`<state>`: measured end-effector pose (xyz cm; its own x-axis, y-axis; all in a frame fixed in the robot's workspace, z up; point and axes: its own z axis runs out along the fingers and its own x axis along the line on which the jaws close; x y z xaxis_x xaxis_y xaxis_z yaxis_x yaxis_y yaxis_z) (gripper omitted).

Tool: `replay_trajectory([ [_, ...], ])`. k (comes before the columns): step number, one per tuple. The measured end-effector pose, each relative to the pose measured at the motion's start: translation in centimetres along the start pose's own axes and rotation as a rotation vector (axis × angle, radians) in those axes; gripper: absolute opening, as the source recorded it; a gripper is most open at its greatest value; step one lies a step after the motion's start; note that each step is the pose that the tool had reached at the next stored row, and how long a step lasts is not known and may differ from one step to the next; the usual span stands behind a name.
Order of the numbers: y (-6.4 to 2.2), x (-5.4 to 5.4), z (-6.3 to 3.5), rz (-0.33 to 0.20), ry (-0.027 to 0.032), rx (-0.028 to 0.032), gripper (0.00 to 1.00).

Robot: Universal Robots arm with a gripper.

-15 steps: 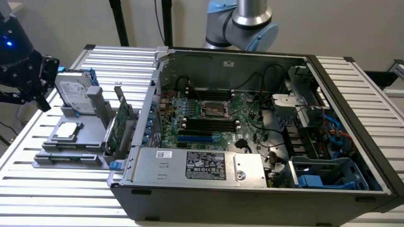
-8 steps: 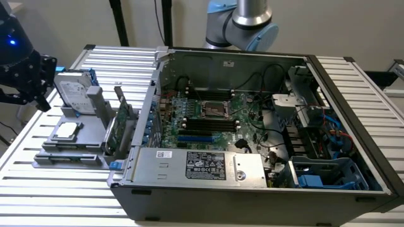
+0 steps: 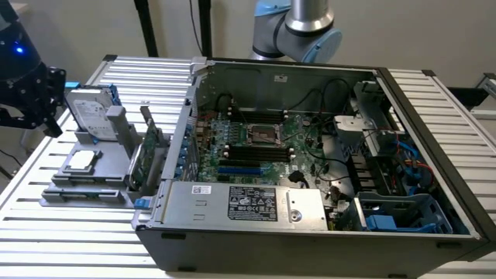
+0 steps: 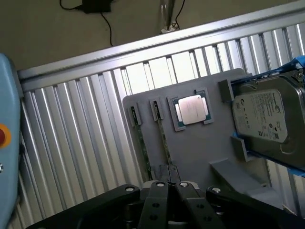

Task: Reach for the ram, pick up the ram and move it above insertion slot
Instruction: 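Pick up the ram and move it above insertion slot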

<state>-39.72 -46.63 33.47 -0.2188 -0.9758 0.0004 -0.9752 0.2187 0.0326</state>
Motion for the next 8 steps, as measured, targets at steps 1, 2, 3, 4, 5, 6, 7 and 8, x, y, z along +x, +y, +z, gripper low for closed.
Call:
replay_trajectory([
  [1,0.00,0.00,0.00,-0.019,0.0006,0.0002,0.11],
  [2,0.00,0.00,0.01,-0.037,0.0011,0.0006,0.11],
  [3,0.00,0.00,0.02,-0.056,0.0016,0.0010,0.11],
  [4,0.00,0.00,0.03,-0.074,0.0022,0.0015,0.11],
  [5,0.00,0.00,0.03,-0.092,0.0026,0.0021,0.11],
  [6,-0.01,0.00,0.05,-0.110,0.0031,0.0029,0.11],
  [7,0.00,0.00,0.07,-0.127,0.0035,0.0039,0.11],
  [8,0.00,0.00,0.09,-0.146,0.0039,0.0048,0.11],
])
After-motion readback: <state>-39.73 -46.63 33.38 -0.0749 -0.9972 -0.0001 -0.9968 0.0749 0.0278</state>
